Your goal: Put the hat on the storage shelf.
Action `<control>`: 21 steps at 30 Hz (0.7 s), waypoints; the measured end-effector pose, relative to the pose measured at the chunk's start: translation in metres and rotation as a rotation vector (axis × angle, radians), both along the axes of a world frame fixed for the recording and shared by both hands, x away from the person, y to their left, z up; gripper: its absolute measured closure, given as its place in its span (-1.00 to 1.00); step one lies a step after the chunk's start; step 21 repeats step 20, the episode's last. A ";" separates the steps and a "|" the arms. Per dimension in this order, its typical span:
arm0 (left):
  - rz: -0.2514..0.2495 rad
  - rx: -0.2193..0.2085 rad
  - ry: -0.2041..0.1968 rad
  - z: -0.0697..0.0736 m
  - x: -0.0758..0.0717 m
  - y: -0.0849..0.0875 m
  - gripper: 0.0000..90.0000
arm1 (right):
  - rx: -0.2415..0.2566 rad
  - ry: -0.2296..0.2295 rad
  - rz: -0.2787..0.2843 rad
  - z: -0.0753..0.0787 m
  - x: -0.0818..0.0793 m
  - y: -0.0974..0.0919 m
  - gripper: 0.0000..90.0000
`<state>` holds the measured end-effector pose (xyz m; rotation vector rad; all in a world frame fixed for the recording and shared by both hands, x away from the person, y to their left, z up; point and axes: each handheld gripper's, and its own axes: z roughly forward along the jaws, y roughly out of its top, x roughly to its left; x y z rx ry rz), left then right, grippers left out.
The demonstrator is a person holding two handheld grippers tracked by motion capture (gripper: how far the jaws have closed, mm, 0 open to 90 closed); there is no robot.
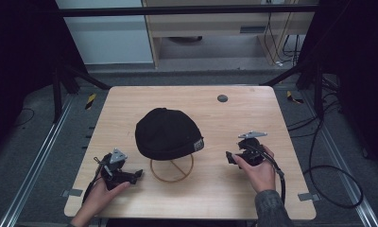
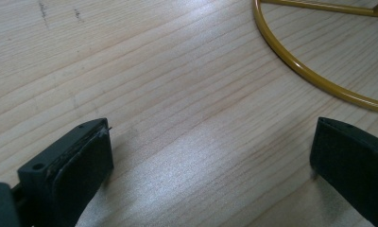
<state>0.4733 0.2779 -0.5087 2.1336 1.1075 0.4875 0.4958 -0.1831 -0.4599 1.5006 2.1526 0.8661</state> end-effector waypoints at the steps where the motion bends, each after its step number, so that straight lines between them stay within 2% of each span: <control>1: 0.000 0.000 0.000 0.000 0.000 0.000 -1.00 | -0.001 0.015 -0.008 -0.005 0.001 0.000 -0.62; 2: 0.000 0.000 0.000 0.000 0.000 0.000 -1.00 | -0.001 0.015 -0.008 -0.005 0.001 0.000 -0.62; 3: 0.000 0.000 0.000 0.000 0.000 0.000 -1.00 | -0.003 0.028 -0.016 -0.015 0.002 0.001 -0.63; 7: 0.000 0.000 0.000 0.000 0.000 0.000 -1.00 | -0.018 0.044 -0.031 -0.026 0.003 0.001 -0.64; 8: 0.000 0.000 0.000 0.000 0.000 0.000 -1.00 | -0.017 0.050 -0.037 -0.034 0.003 0.001 -0.64; 11: 0.000 0.000 0.000 0.000 0.000 0.000 -1.00 | -0.041 -0.004 -0.046 -0.041 0.001 0.002 -0.67; 14: 0.000 0.000 0.000 0.000 0.000 0.000 -1.00 | -0.030 -0.045 -0.043 -0.045 -0.002 0.000 -0.71; 17: 0.000 0.000 0.000 0.000 0.000 0.000 -1.00 | -0.007 -0.111 -0.045 -0.051 -0.007 -0.001 -0.75; 21: 0.000 0.000 0.000 0.000 0.000 0.000 -1.00 | -0.006 -0.109 -0.050 -0.051 -0.007 -0.001 -0.75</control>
